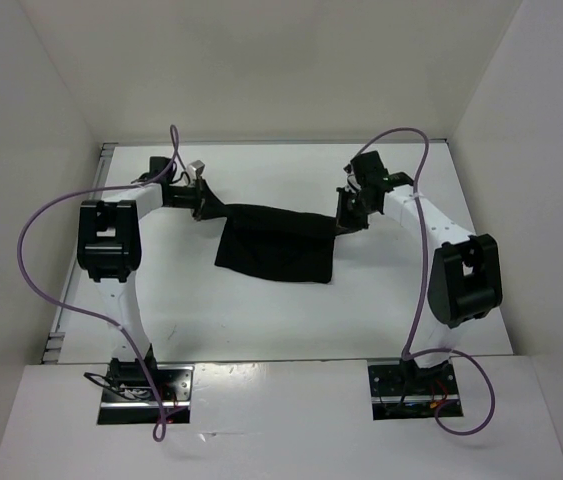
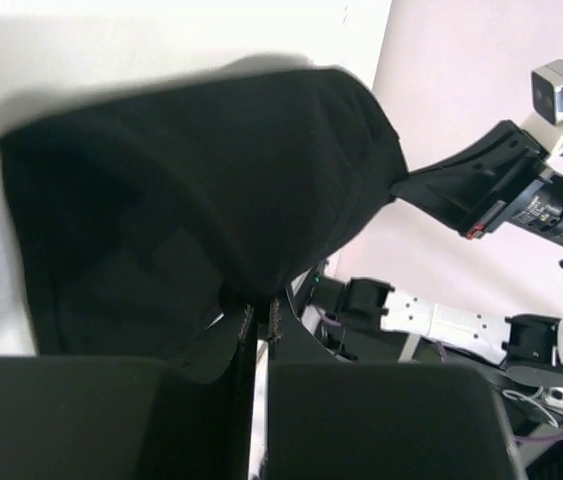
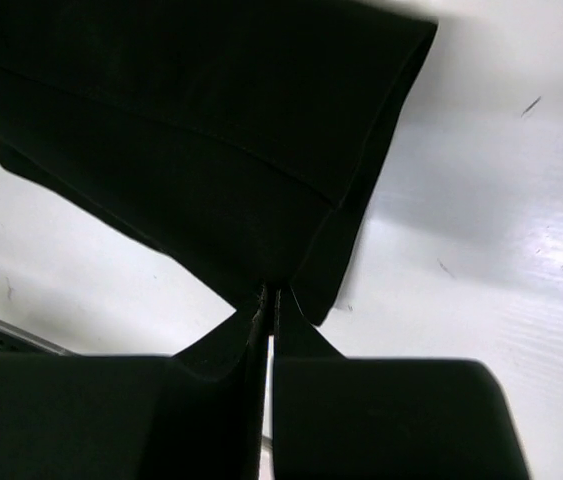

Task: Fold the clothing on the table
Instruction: Fold the skirt

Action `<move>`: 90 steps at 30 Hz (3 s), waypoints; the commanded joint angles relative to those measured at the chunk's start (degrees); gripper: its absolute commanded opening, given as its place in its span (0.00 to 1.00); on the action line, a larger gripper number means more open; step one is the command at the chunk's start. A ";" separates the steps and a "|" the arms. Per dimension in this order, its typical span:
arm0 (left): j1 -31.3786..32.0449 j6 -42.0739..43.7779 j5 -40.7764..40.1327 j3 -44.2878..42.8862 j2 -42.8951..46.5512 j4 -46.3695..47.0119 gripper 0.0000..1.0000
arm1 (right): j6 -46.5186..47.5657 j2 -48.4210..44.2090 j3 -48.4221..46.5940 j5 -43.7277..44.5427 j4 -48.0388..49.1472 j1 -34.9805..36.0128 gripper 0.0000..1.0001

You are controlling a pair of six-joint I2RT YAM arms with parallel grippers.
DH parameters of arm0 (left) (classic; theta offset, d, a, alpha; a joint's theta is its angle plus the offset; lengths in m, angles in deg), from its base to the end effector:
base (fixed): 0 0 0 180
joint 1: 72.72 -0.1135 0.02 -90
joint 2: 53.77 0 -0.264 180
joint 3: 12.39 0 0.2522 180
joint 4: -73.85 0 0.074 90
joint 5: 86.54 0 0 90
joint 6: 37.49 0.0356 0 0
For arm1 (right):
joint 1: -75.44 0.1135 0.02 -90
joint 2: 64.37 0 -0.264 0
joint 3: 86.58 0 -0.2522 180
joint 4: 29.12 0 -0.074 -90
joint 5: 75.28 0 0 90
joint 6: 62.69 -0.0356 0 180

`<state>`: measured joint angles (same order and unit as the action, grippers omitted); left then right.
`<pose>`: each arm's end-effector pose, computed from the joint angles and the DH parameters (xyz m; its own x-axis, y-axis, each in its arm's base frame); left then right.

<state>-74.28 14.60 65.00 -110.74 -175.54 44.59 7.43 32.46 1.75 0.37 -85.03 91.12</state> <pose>0.4463 -0.0192 0.1654 -0.9466 -0.3187 -0.0488 -0.0783 0.3740 -0.9241 0.3395 0.1045 0.2580 -0.9207 0.0837 -0.3812 -0.0682 0.9271 0.3685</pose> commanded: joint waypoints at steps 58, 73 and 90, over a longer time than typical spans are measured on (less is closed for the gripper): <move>-0.29 11.73 -17.96 23.60 17.72 -12.54 0.52 | -8.86 8.19 -13.94 13.30 -10.24 13.41 0.48; 3.76 9.26 -18.13 23.07 12.35 -9.63 0.52 | -9.39 6.61 -10.42 14.52 -10.23 13.41 0.48; 4.29 8.21 -8.64 17.63 18.23 -11.65 0.00 | -10.97 5.56 -6.91 15.05 -9.70 13.41 0.48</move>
<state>-70.26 23.52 51.41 -89.02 -162.56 33.70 -2.91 41.16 -5.81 14.16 -96.29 103.95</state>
